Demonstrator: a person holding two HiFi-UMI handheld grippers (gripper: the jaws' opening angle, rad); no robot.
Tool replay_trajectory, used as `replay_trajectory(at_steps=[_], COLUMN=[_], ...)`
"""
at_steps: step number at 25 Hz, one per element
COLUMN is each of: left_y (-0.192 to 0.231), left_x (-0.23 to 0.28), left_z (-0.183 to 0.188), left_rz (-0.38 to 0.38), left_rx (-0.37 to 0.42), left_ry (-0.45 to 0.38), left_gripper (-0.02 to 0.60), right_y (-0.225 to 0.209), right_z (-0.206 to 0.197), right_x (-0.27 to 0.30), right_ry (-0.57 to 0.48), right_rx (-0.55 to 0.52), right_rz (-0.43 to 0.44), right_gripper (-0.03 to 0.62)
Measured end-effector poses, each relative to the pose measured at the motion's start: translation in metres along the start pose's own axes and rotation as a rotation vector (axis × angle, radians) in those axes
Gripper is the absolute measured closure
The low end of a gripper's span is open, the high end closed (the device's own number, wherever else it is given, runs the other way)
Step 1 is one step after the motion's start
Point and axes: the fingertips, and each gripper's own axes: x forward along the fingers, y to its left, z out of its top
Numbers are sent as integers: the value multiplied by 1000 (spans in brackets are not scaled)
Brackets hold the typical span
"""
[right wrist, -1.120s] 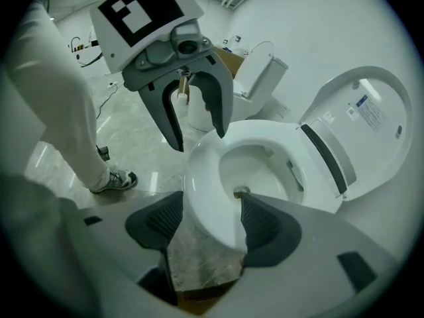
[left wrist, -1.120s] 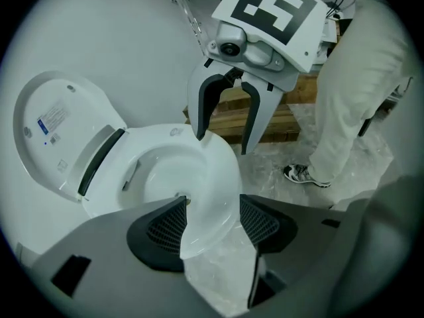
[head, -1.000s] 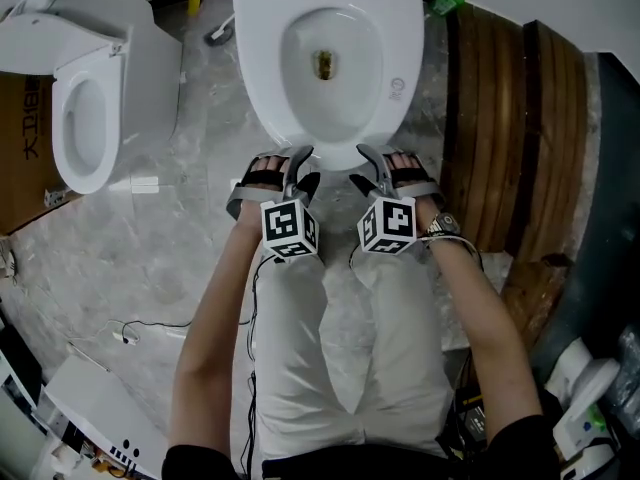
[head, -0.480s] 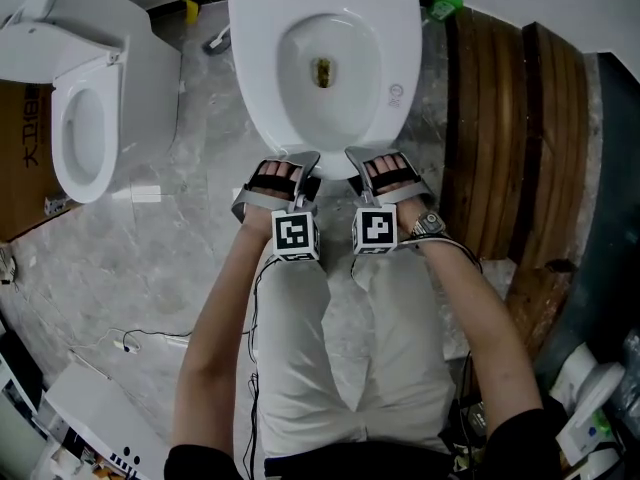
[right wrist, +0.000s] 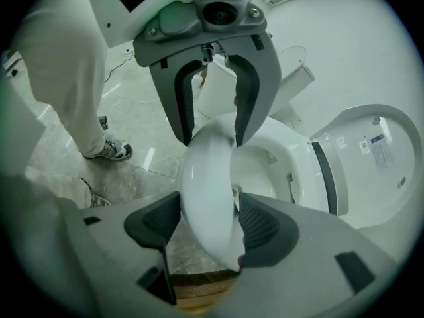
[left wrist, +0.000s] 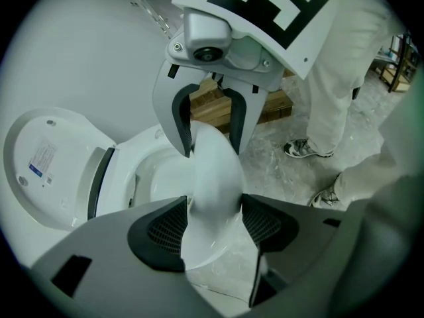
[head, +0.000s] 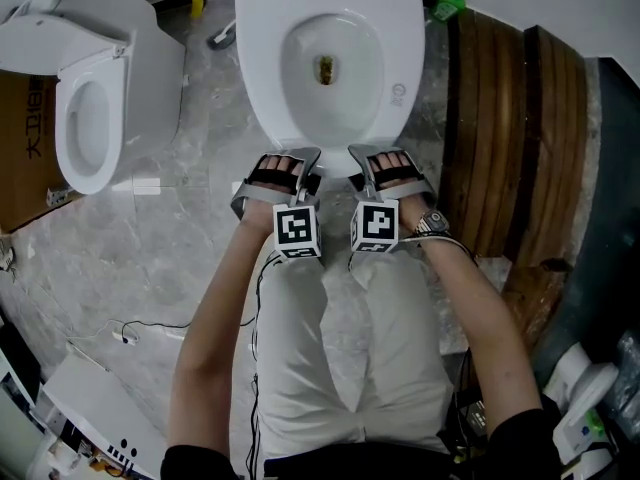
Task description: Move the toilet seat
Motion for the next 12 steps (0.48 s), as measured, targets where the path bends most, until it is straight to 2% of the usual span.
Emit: replay_trajectory(at_steps=[12], left_y=[31], left_x=[-64], left_z=[22], left_rz=[-42], left_rx=[-1], left_ry=[-30], left_gripper=[311], right_y=[-32], right_z=[16], right_x=[-66], right_ry=[-26], right_rx=[-41], right_rz=[54], right_gripper=[310])
